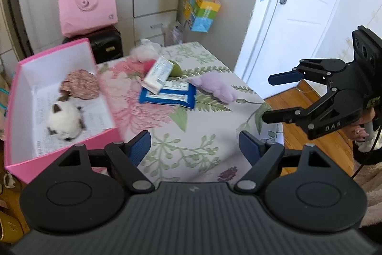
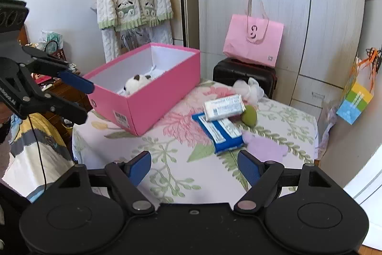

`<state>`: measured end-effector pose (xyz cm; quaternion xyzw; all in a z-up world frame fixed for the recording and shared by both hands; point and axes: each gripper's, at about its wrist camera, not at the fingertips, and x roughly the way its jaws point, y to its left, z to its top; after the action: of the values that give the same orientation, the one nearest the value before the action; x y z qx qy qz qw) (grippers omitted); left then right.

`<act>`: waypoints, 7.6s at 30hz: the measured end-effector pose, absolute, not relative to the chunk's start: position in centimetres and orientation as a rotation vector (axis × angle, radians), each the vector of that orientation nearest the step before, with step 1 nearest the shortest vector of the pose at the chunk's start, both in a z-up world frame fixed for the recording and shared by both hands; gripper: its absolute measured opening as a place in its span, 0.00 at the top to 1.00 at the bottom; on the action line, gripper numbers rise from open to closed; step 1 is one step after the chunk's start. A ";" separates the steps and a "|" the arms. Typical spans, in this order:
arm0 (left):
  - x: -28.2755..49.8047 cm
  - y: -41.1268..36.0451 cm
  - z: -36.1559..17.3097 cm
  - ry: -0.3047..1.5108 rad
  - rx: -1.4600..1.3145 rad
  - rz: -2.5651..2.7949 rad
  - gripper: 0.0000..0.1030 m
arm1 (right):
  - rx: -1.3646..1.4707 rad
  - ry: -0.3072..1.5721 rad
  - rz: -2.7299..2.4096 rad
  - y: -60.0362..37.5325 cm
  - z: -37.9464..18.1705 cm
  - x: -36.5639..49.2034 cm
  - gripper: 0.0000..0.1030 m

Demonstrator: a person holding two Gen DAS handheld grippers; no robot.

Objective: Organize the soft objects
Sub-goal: 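Withdraw the left tool from the box back toward the table, then grasp the white wipes pack with the left tool while the right tool grasps the green sponge, then lift the wipes pack with the left tool while the right tool lifts the green sponge, then carry the wipes pack in the left tool while the right tool carries the sponge to the pink box, then open the left tool inside the pink box while the right tool releases the sponge there, then withdraw both open tools from the box back toward the bed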

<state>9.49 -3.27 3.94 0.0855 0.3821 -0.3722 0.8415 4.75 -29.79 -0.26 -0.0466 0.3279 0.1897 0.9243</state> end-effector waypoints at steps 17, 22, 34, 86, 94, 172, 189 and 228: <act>15.2 -9.5 -0.4 0.756 0.176 -0.691 0.22 | -0.010 0.648 0.358 -34.6 -4.3 10.8 0.19; 17.8 -11.7 -2.4 0.695 0.193 -0.639 0.23 | 0.019 0.644 0.373 -35.6 -5.5 15.8 0.26; 24.7 -15.5 -7.7 0.657 0.212 -0.508 0.32 | -0.066 0.752 0.504 -36.5 -9.5 26.7 0.33; 21.2 -14.9 -9.6 0.691 0.201 -0.573 0.56 | -0.070 0.708 0.461 -34.6 -9.4 23.7 0.63; 21.7 -15.3 -9.8 0.729 0.216 -0.552 0.62 | -0.056 0.709 0.440 -34.5 -8.9 22.6 0.63; 35.2 8.5 -2.0 0.776 -0.079 -0.278 0.63 | -0.197 0.742 0.628 -9.2 -2.9 34.7 0.63; 38.1 7.5 -3.0 0.782 -0.042 -0.181 0.58 | -0.087 0.836 0.632 -9.0 -5.4 39.1 0.59; 12.4 2.3 5.3 0.566 0.151 -0.647 0.17 | -0.131 0.629 0.415 -23.1 1.7 8.8 0.20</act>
<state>12.41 2.28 5.35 0.0732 0.2740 -0.3133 0.9063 8.76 -23.12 1.69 -0.0642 0.3067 0.2024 0.9278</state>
